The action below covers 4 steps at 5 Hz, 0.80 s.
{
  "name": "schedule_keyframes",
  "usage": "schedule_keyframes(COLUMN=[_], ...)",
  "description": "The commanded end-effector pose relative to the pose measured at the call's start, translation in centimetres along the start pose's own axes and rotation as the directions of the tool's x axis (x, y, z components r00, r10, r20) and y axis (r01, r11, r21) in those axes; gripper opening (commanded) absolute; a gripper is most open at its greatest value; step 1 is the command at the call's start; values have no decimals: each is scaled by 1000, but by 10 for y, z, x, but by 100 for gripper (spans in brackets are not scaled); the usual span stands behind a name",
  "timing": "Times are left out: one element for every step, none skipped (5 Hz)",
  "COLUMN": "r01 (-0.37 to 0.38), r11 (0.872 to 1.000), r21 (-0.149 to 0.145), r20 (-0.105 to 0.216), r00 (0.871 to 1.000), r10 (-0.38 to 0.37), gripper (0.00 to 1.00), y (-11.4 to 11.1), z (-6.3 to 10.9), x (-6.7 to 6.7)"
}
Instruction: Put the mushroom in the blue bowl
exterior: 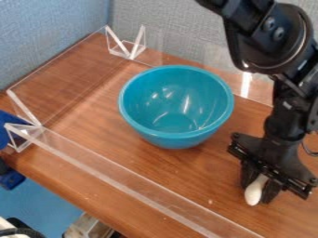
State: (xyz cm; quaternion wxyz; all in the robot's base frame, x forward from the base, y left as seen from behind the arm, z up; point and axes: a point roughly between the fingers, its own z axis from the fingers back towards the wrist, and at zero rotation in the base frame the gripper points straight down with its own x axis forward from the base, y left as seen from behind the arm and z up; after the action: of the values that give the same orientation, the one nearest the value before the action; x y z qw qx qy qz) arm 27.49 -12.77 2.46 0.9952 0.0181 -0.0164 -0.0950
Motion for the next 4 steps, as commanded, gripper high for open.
schedule_keyframes(r01=[-12,-9,-36,-92], r11=[1000,1000,999,994], r21=[1,13,33,61], r20=[57,78,150,202], r00=[998,997,988,976], r10=[12,8,31,78], gripper=[0,0,0,0], y=[6,10,21,51], z=[24,40,82,117], x=[7,5,4,-3])
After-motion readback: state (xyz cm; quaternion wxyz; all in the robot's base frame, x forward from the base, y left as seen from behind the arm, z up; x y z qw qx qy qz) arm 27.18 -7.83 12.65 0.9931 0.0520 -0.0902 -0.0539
